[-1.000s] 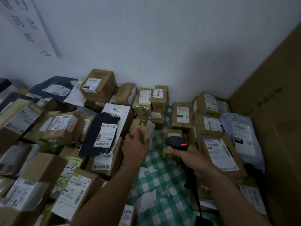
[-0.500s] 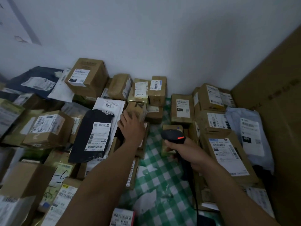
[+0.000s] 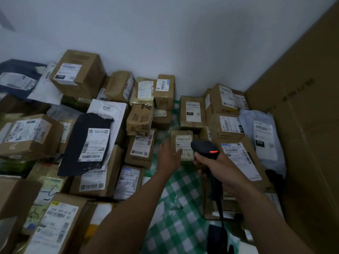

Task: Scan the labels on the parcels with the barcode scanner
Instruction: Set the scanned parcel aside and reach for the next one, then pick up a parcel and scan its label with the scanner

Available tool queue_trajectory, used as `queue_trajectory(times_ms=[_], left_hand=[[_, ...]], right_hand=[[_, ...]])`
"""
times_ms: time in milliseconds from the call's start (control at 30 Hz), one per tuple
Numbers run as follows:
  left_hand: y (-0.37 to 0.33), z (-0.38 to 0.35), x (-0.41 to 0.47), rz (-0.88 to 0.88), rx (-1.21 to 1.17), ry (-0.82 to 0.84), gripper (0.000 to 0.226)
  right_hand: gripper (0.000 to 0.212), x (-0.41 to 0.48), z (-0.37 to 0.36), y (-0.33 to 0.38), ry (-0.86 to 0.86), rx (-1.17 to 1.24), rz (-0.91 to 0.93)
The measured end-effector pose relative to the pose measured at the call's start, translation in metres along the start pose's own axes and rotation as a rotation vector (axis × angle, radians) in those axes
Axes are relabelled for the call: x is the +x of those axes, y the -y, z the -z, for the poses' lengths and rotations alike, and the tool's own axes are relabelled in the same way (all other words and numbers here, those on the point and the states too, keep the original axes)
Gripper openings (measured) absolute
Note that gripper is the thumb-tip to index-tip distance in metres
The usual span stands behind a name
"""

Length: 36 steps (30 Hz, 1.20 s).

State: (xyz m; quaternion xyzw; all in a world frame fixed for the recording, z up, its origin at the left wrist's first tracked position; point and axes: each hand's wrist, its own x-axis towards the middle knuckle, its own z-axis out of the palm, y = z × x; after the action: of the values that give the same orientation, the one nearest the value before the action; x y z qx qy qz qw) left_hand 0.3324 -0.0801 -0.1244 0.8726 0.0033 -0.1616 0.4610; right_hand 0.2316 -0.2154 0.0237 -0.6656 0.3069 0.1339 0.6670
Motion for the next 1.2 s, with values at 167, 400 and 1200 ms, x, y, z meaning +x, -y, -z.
queue_trajectory(times_ms=[167,400,1200], left_hand=[[0.02,-0.028,0.018,0.294,-0.242,0.144,0.068],[0.03,-0.016,0.01,0.412,-0.38,0.198,0.045],[-0.016,0.067,-0.175,0.084,-0.596,-0.135,0.061]], right_hand=[[0.021,-0.003,0.005,-0.01,-0.045,-0.015,0.006],[0.018,-0.009,0.006,-0.019,-0.07,-0.003,0.014],[0.033,-0.084,-0.029,-0.035,-0.006,-0.046,0.287]])
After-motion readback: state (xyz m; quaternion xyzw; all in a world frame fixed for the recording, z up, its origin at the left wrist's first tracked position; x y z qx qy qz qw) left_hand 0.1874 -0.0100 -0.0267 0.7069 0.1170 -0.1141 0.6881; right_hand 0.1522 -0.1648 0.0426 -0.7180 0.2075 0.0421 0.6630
